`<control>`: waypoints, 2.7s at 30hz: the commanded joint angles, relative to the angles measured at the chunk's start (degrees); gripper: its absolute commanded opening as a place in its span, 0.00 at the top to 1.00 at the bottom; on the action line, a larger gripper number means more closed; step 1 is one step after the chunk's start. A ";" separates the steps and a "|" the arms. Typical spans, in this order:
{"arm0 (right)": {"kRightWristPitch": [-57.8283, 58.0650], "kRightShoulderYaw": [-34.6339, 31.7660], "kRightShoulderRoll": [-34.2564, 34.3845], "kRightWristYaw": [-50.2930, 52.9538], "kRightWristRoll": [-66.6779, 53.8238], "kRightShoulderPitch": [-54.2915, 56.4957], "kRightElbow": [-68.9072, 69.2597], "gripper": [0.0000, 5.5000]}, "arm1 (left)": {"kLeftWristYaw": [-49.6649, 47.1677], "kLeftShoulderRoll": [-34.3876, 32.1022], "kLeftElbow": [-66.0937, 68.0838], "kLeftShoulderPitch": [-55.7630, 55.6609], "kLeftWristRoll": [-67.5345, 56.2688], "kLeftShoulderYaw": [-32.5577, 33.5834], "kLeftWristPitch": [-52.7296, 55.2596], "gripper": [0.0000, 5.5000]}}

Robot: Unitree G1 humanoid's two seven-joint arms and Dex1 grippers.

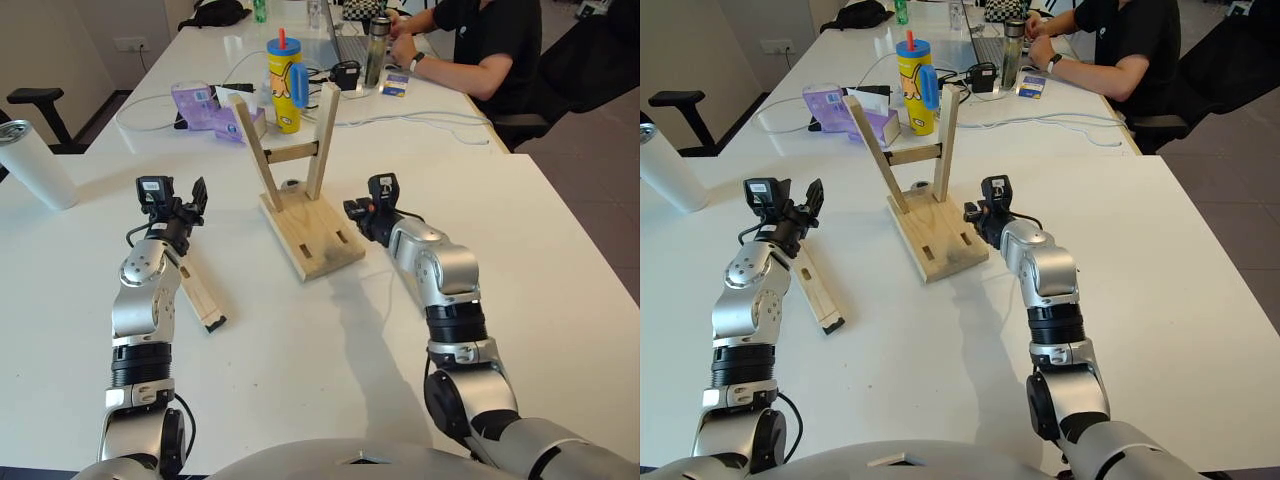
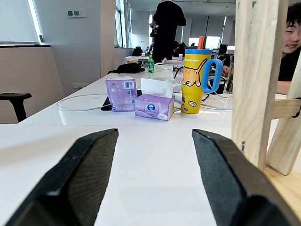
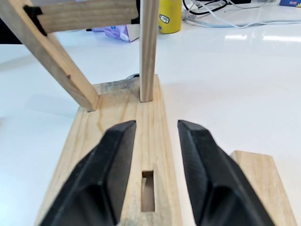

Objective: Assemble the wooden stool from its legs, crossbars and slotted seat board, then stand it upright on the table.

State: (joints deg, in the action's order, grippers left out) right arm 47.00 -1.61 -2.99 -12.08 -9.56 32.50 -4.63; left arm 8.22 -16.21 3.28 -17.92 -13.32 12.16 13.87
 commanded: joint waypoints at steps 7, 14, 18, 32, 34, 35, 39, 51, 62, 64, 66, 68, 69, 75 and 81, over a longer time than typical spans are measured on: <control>-8.65 -1.44 -4.12 3.59 3.37 1.00 -2.32 0.64 | 0.50 -0.38 0.16 0.08 0.44 0.05 0.78 0.46; -16.55 -5.01 -12.25 -0.20 3.53 1.09 -7.59 0.64 | 1.73 -0.25 -1.23 0.94 0.17 -0.55 2.70 0.46; -16.25 -6.44 -17.76 -5.49 2.17 -0.10 -8.24 0.59 | 2.10 -0.15 -2.21 1.84 0.15 -0.78 3.32 0.46; -10.43 0.32 -32.22 -26.77 0.82 -16.58 -4.87 0.53 | 1.87 0.76 -5.44 4.74 0.20 -1.22 4.39 0.46; -10.31 0.51 -32.41 -26.88 0.80 -17.00 -5.15 0.53 | 2.00 0.73 -5.48 4.72 0.18 -1.26 4.48 0.46; -10.00 0.70 -32.49 -27.14 0.65 -17.32 -5.03 0.53 | 2.06 0.71 -5.49 4.71 0.19 -1.28 4.50 0.46; -9.38 1.66 -32.49 -28.18 0.25 -18.47 -3.64 0.53 | 2.16 0.67 -5.53 4.68 0.21 -1.25 4.58 0.46; -7.15 3.22 -31.46 -26.53 0.78 -19.16 -3.59 0.70 | 2.47 0.39 -6.00 4.60 0.26 -1.61 4.92 0.46; -10.48 0.52 -29.57 -20.80 1.07 -13.76 -8.84 0.76 | 2.49 0.61 -6.51 4.76 0.21 -1.81 5.09 0.46; -13.06 -1.38 -28.55 -18.70 0.66 -11.13 -10.41 0.76 | 2.52 0.75 -6.82 5.02 0.12 -1.91 5.21 0.46; -15.82 -3.00 -27.89 -17.27 0.37 -8.53 -11.71 0.76 | 2.54 0.86 -7.19 5.34 0.02 -1.99 5.39 0.46; -18.43 -4.68 -27.27 -16.38 -0.44 -6.19 -12.41 0.76 | 2.59 0.98 -7.46 5.46 -0.10 -2.08 5.54 0.46; -19.74 -5.38 -26.98 -15.83 -0.72 -5.08 -12.44 0.76 | 2.59 1.08 -7.63 5.49 -0.15 -2.17 5.63 0.46; -24.52 -6.28 -24.28 -17.41 -4.16 -0.70 -5.06 0.76 | 4.72 2.40 -10.42 5.38 -3.16 -3.08 7.62 0.46; -25.48 2.32 -27.20 -29.28 -5.79 -4.17 8.83 0.76 | 8.92 9.12 -20.33 5.48 -33.09 2.31 22.70 0.43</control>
State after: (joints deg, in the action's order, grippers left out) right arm 23.65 -3.99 -27.35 -36.24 -16.72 30.67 -1.75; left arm 16.49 -9.44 -12.70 -12.84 -33.60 11.58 29.28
